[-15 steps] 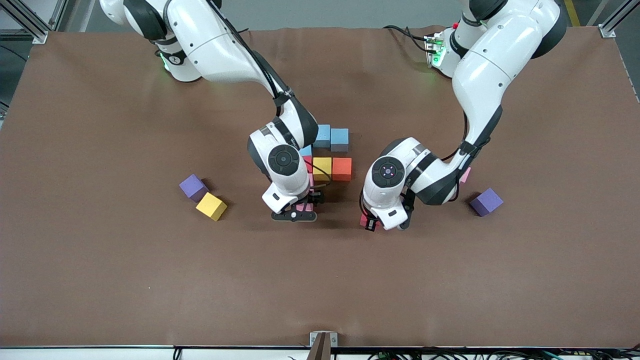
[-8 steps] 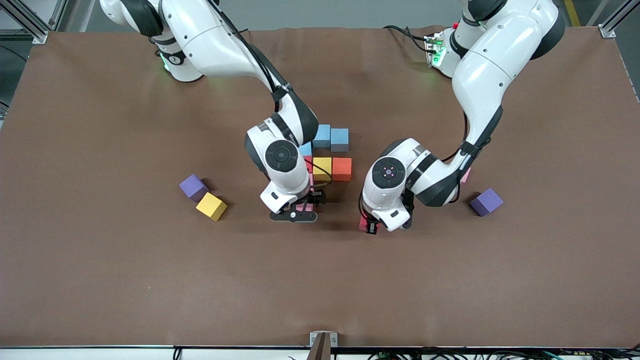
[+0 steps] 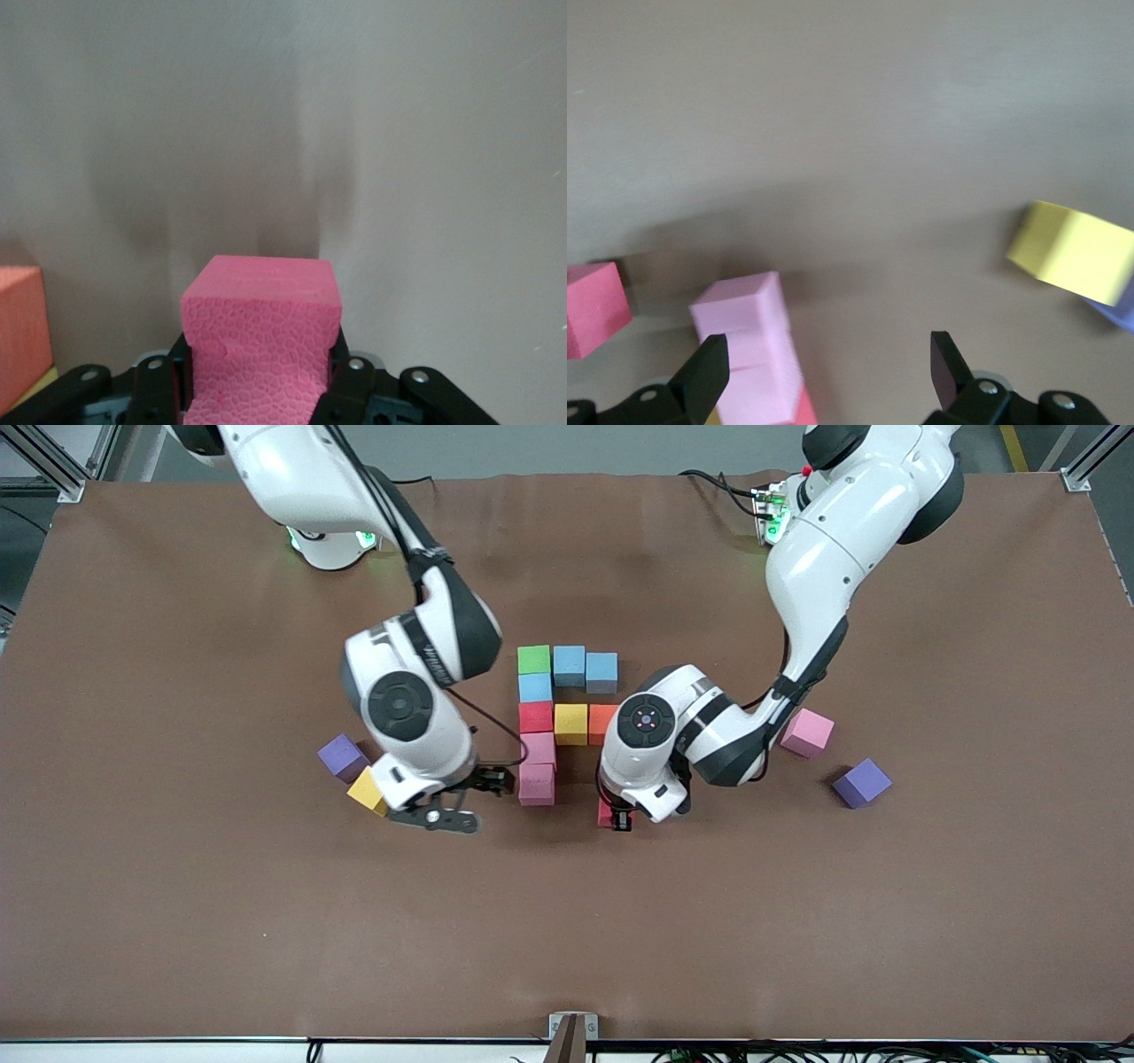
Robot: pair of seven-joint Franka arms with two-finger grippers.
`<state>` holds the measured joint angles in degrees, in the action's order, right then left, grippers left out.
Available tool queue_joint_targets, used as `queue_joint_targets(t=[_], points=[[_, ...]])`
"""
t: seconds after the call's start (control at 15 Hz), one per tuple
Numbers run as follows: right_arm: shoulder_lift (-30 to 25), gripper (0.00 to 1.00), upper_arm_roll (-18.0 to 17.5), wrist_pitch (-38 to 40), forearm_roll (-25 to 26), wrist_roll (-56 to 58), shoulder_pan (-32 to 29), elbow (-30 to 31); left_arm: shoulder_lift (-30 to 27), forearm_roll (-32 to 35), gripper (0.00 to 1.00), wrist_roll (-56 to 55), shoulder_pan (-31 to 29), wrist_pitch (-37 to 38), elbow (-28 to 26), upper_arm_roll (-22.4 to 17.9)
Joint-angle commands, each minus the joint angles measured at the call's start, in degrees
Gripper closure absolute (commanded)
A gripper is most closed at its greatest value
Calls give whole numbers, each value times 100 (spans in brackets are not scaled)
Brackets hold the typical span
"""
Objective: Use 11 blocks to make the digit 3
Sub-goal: 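Carry the pink-red cube to the column while the right gripper places pink, then lower the pink-red cube by the pink cubes while the right gripper withdraws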
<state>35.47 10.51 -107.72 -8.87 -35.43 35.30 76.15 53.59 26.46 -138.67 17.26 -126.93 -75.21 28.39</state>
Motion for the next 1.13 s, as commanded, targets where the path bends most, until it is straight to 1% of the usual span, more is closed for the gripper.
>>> queue_joint_targets(t=[0.0, 0.13, 0.27, 0.4, 0.73, 1.06], points=[[-487, 0, -93, 750, 79, -25, -522, 225, 178, -202, 53, -213, 242, -33, 253, -44], [-646, 0, -93, 1164, 79, 271, -822, 225, 318, -238, 53, -362, 391, -147, 384, -62], [-725, 0, -93, 1359, 87, 825, -1033, 225, 397, -246, 53, -512, 628, -331, 472, -245], [-778, 0, -93, 1491, 87, 1081, -1182, 225, 441, -255, 53, -609, 822, -455, 473, -439], [-971, 0, -93, 1702, 307, 1722, -1569, 233, 468, -255, 53, -653, 937, -482, 464, -475], [-1129, 0, -93, 1834, 307, 2505, -2052, 233, 459, -352, 53, -653, 1051, -473, 420, -519]])
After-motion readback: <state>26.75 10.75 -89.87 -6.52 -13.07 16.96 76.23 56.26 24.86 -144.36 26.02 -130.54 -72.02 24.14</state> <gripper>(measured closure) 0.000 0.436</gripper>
